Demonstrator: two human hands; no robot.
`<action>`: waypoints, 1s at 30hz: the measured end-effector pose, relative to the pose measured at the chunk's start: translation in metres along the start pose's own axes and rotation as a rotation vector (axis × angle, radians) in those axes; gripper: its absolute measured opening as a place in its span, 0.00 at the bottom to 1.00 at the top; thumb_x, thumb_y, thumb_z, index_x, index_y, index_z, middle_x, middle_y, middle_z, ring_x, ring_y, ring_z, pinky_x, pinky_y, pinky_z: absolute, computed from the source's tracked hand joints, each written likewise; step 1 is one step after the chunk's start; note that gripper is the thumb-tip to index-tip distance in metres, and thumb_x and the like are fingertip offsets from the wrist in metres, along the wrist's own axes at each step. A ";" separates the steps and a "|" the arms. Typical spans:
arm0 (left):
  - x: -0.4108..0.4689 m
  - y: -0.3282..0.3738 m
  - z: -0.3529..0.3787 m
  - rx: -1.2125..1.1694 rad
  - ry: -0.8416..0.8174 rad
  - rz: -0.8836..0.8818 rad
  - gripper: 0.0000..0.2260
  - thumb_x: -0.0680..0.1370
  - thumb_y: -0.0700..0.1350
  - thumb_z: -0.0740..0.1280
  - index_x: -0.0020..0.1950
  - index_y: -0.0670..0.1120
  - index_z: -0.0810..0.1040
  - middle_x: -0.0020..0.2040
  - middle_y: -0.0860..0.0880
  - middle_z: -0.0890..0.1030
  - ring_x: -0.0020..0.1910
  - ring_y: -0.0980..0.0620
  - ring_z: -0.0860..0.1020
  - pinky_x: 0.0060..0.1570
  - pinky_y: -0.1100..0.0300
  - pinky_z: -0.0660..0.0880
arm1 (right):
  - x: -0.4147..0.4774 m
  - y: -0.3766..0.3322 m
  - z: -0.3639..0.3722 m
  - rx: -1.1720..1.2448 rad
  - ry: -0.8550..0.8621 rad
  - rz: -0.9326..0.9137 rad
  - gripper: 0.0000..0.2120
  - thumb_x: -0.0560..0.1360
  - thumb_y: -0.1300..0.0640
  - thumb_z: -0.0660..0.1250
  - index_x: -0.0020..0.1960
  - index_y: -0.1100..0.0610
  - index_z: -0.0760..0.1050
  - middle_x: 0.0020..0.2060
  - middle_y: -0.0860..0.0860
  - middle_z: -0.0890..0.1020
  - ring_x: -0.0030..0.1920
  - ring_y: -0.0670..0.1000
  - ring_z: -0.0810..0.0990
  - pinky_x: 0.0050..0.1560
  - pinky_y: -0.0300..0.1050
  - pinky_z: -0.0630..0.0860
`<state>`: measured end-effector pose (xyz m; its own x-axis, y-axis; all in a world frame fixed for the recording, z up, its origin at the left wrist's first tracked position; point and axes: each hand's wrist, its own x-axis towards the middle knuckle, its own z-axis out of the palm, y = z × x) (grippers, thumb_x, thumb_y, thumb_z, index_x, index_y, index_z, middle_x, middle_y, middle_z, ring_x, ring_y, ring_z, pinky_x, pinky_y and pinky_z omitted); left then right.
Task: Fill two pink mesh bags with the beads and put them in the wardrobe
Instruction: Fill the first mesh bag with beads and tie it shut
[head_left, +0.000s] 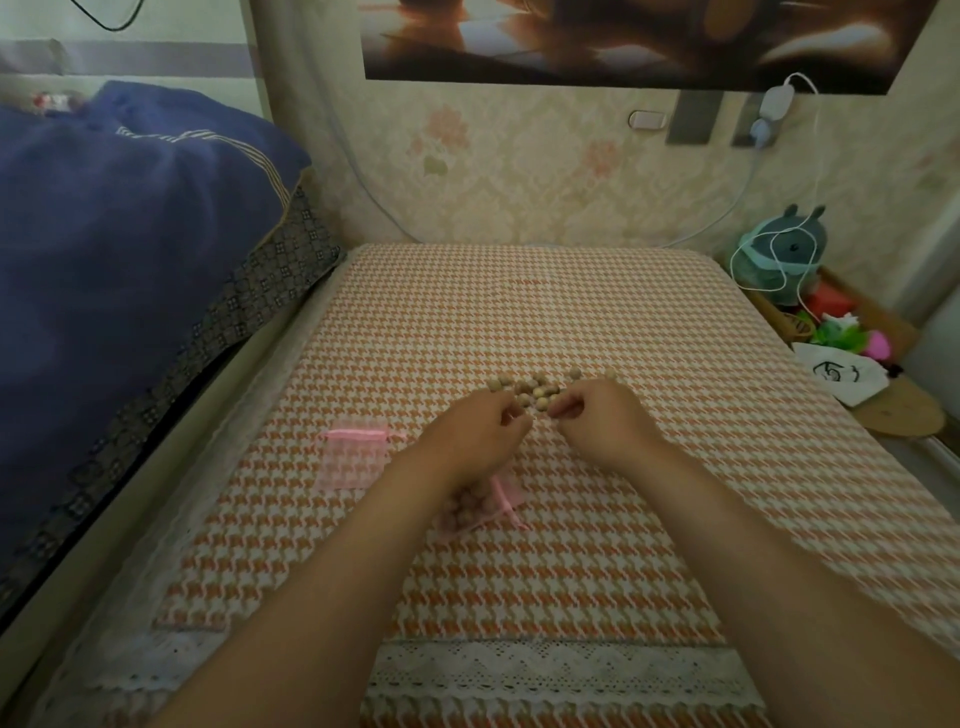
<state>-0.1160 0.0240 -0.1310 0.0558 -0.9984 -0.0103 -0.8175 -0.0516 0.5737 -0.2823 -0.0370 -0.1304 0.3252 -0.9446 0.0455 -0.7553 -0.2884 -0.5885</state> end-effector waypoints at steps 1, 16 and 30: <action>0.006 0.003 0.003 -0.007 0.016 -0.004 0.12 0.81 0.54 0.62 0.55 0.49 0.81 0.52 0.50 0.82 0.49 0.49 0.79 0.53 0.46 0.78 | 0.002 0.003 0.000 -0.025 0.031 -0.003 0.10 0.78 0.58 0.68 0.45 0.43 0.82 0.48 0.44 0.84 0.50 0.49 0.83 0.51 0.51 0.81; 0.041 0.000 0.034 -0.052 0.068 0.005 0.11 0.76 0.45 0.69 0.58 0.49 0.82 0.56 0.49 0.83 0.55 0.49 0.80 0.55 0.55 0.77 | 0.021 0.023 0.011 -0.037 -0.042 -0.110 0.13 0.76 0.60 0.69 0.55 0.47 0.85 0.47 0.47 0.86 0.48 0.50 0.82 0.51 0.50 0.81; 0.035 -0.004 0.017 -0.328 0.151 -0.049 0.04 0.77 0.48 0.73 0.46 0.49 0.82 0.43 0.51 0.84 0.43 0.52 0.80 0.44 0.57 0.76 | 0.014 0.011 0.008 0.317 0.010 -0.101 0.08 0.73 0.60 0.76 0.51 0.53 0.86 0.42 0.44 0.85 0.45 0.41 0.84 0.53 0.41 0.82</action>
<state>-0.1208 -0.0108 -0.1474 0.1939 -0.9790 0.0628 -0.5855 -0.0641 0.8081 -0.2821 -0.0521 -0.1425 0.3826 -0.9156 0.1236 -0.5044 -0.3191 -0.8024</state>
